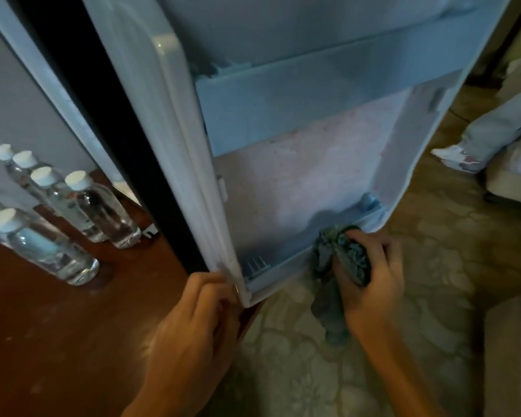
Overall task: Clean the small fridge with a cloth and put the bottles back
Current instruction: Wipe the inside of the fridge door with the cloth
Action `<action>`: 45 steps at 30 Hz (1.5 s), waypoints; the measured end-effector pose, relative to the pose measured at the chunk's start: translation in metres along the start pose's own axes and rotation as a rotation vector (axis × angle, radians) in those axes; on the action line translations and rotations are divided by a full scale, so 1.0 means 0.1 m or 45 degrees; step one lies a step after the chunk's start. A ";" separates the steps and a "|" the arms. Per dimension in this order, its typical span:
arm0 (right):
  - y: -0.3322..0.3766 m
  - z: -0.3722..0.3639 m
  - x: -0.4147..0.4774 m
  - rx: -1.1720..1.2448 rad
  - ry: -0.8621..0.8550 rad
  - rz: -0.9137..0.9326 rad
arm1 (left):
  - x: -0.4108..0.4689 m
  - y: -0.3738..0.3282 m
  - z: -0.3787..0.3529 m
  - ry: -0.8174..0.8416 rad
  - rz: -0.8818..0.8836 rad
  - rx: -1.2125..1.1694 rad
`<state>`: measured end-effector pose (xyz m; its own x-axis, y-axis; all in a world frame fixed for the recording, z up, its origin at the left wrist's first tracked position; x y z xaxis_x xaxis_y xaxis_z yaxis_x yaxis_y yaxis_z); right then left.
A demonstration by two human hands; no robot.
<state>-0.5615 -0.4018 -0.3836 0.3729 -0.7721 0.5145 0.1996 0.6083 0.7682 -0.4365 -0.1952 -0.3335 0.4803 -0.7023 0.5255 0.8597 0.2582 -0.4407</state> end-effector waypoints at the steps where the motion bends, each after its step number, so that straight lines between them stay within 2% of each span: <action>1: -0.02 -0.03 0.00 0.021 0.009 0.013 | 0.00 0.04 -0.02 -0.038 0.070 -0.040; 5: -0.10 -0.09 0.02 0.067 -0.010 0.083 | -0.04 0.09 -0.20 -0.209 0.285 -0.124; 10: -0.28 -0.07 0.05 0.174 0.031 0.168 | -0.20 0.00 -0.55 -0.469 0.306 -0.120; 14: -0.29 0.07 0.16 0.133 0.044 0.268 | -0.22 -0.01 -0.68 -0.709 0.310 -0.132; 19: -0.28 0.11 0.22 0.153 -0.011 0.399 | -0.21 -0.01 -0.79 -0.790 0.293 -0.033; 21: -0.29 0.07 0.18 0.140 -0.045 0.462 | -0.21 0.03 -0.81 -0.754 0.258 0.038; 25: -0.37 0.01 0.19 0.410 -0.043 0.472 | -0.23 -0.01 -0.82 -0.787 0.176 0.137; 27: -0.41 0.00 0.16 0.358 -0.156 0.648 | -0.25 0.01 -0.87 -0.851 0.118 0.199; 29: -0.49 -0.01 0.09 0.259 -0.358 0.844 | -0.29 0.06 -0.95 -0.899 0.050 0.202; 32: -0.70 -0.11 -0.05 0.188 -0.553 0.968 | -0.40 0.15 -1.13 -0.867 -0.077 0.255; 35: -1.00 -0.23 -0.10 0.140 -0.662 0.952 | -0.49 0.30 -1.25 -0.774 -0.121 0.439; 37: -1.13 -0.25 -0.06 0.153 -0.700 0.843 | -0.49 0.37 -1.26 -0.757 -0.117 0.511; 41: -1.07 -0.34 0.03 -0.038 -0.528 0.564 | -0.38 0.42 -1.14 -0.770 -0.126 0.650; 45: -0.97 -0.34 0.07 -0.164 -0.439 0.554 | -0.32 0.39 -1.07 -0.847 -0.067 0.841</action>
<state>-0.5476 -0.4596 -0.4671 0.1326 -0.4475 0.8844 0.2107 0.8846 0.4160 -0.4373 -0.2336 -0.4457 0.2630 -0.2527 0.9311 0.7097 0.7045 -0.0093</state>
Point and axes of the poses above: each hand's wrist, its own x-axis towards the middle knuckle, its own z-axis out of the back of the hand, y = z × x, the point moved 4 cm from there along x, towards the middle knuckle, and after that the axes turned 1 degree about -x, right-handed, at the moved point
